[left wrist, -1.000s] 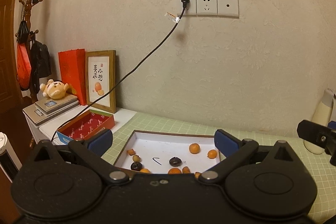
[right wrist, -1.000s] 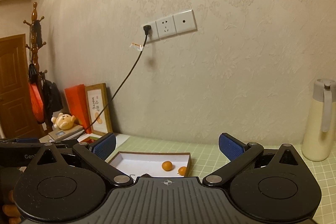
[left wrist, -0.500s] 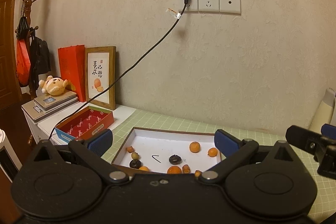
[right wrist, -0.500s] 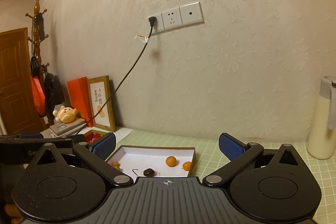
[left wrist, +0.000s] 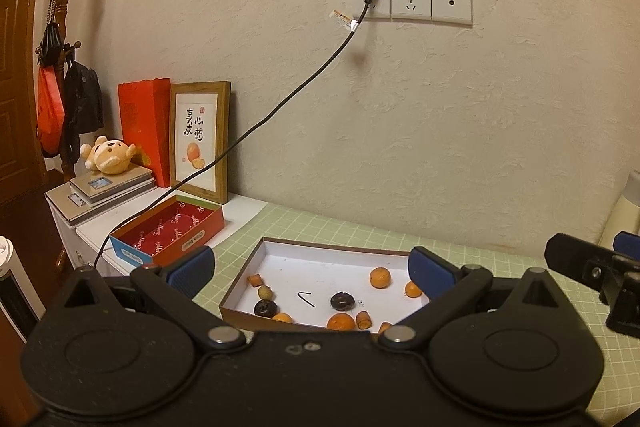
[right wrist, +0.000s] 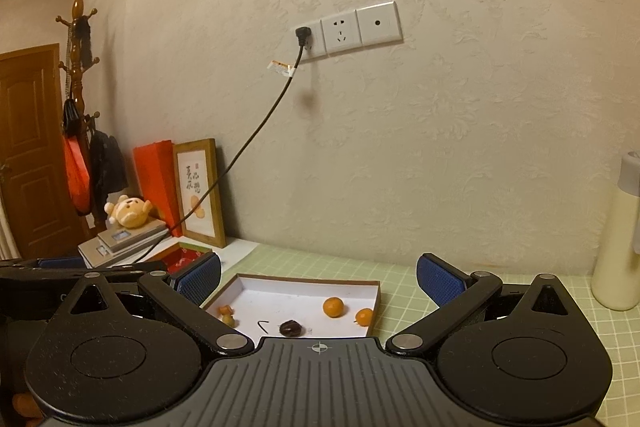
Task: Organize fruits
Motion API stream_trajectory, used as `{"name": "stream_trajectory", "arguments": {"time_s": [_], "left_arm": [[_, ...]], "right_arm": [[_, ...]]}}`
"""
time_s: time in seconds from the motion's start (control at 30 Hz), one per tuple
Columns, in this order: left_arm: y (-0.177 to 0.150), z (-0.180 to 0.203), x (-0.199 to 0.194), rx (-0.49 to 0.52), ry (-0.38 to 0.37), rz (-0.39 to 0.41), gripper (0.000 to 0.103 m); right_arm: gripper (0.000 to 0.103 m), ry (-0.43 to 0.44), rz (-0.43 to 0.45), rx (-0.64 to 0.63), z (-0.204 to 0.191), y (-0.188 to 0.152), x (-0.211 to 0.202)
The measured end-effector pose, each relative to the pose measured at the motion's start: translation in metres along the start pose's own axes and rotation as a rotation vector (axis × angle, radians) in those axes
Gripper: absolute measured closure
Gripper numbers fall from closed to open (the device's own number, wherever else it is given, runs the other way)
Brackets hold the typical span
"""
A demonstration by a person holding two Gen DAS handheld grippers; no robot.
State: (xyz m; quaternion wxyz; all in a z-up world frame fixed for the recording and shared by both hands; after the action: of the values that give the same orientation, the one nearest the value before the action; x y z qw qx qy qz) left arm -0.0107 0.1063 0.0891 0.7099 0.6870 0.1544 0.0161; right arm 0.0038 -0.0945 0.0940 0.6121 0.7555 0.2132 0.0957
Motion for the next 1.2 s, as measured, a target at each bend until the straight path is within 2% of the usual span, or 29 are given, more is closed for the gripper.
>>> {"name": "stream_trajectory", "arguments": {"time_s": [1.2], "left_arm": [[-0.008, -0.007, 0.006, 0.007, 0.021, -0.019, 0.006]], "right_arm": [[0.0, -0.017, -0.04, -0.035, -0.01, -0.004, 0.019]]}}
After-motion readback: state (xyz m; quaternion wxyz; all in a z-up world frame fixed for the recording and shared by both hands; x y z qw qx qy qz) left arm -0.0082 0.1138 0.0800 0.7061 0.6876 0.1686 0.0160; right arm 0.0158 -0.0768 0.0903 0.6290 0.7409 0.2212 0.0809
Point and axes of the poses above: each gripper's, at about its wrist camera, not at the fingertips, and x roughly the way its jaws point, z to its right, y to its top, the point moved 2 cm from there along x, roughly the way its jaws point, and after that the axes turned 11 degrees about z, right-handed, at the moved point
